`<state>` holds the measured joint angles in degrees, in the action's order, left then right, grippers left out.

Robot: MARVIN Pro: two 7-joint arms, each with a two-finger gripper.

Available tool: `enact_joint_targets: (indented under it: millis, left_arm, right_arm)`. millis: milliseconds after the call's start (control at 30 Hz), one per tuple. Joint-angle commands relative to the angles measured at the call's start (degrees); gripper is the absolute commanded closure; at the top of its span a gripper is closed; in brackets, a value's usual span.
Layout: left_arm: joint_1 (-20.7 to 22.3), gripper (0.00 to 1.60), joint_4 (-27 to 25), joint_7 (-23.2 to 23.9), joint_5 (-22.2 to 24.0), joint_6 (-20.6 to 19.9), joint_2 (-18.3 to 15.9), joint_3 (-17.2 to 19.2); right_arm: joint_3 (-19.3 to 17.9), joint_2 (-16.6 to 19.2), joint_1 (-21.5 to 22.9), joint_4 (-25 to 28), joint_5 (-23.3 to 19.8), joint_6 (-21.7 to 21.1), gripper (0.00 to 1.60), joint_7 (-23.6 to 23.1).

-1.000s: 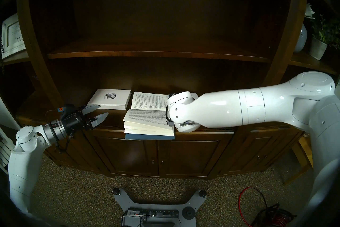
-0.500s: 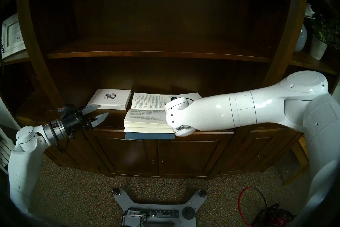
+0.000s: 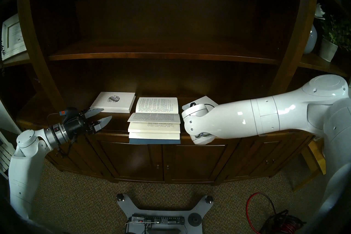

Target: Close the books and align them horizontally on the shelf

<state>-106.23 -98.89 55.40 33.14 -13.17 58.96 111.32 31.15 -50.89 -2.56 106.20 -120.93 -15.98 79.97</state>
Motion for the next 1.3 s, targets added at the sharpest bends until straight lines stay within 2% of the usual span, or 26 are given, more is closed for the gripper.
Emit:
enact_joint_targets:
  millis: [0,200,467,767,900,1067,1267]
  left_arm:
    - [1.09,0.00,-1.17,-0.05,0.55,0.30,-0.04,0.62]
    - [1.08,0.00,-1.19,-0.06,0.56,0.29,-0.03,0.63]
    - [1.08,0.00,-1.19,-0.06,0.57,0.29,-0.02,0.64]
    - [1.08,0.00,-1.18,-0.06,0.56,0.30,-0.03,0.63]
    - [1.07,0.00,-1.24,-0.10,0.59,0.28,0.02,0.67]
    - [1.07,0.00,-1.25,-0.10,0.60,0.28,0.02,0.67]
    - [1.07,0.00,-1.25,-0.10,0.60,0.28,0.02,0.67]
  right_arm:
    - [0.60,5.11,4.88,2.75,0.71,0.12,0.00,5.03]
    - [3.58,8.50,6.74,5.46,0.52,0.78,0.00,5.03]
    - [3.26,12.59,8.82,11.51,2.14,2.72,0.00,4.94]
    - [0.53,16.83,11.39,17.35,3.20,3.27,0.00,-1.97]
    - [0.48,15.07,10.75,15.38,2.30,2.05,0.00,-3.66]
    - [0.71,10.08,8.26,10.49,1.87,1.82,0.00,-5.45]
    - [0.75,6.05,6.56,7.16,1.88,1.91,0.00,-6.73]
